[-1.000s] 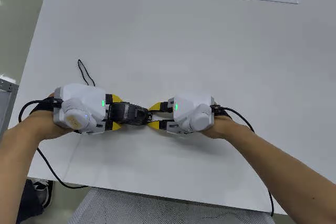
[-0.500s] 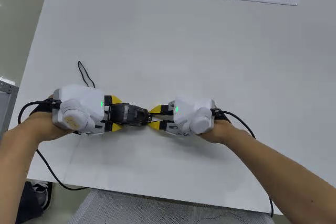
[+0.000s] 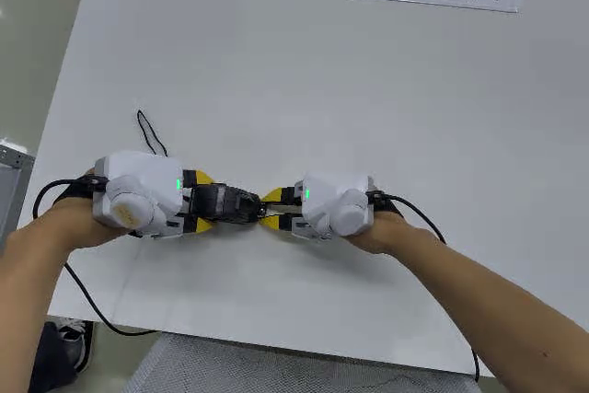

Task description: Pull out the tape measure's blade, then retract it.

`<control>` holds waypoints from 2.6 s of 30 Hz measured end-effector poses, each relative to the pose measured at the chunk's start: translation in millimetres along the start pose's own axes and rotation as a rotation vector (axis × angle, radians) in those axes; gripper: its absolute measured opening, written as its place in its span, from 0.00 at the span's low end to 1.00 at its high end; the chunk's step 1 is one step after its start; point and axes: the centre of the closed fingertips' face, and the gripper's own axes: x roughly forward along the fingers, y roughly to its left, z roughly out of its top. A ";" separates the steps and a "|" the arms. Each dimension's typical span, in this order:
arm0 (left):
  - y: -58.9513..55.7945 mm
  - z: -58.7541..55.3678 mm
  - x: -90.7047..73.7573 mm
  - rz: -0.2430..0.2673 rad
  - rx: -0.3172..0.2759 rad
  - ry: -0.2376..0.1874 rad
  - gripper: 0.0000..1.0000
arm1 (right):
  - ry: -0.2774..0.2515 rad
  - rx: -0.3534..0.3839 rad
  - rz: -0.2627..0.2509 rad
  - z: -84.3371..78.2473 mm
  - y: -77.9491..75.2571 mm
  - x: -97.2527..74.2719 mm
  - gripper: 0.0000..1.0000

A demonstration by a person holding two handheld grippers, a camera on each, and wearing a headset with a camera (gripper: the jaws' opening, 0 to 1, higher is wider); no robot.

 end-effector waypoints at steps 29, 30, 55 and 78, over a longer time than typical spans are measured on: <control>-0.1 0.1 -1.1 -0.004 -0.002 0.014 0.28 | 0.022 -0.036 0.000 -0.7 0.0 -6.6 0.09; -0.1 -0.2 -0.9 -0.004 -0.001 0.015 0.28 | 0.023 -0.035 0.001 -0.9 0.1 -6.9 0.09; -0.1 -5.6 1.0 -0.008 0.005 0.020 0.28 | 0.035 -0.030 0.000 -6.3 2.1 -20.7 0.09; -4.4 -0.6 -2.1 -0.016 -0.004 0.007 0.28 | 0.037 -0.029 -0.001 -9.6 4.6 -31.2 0.09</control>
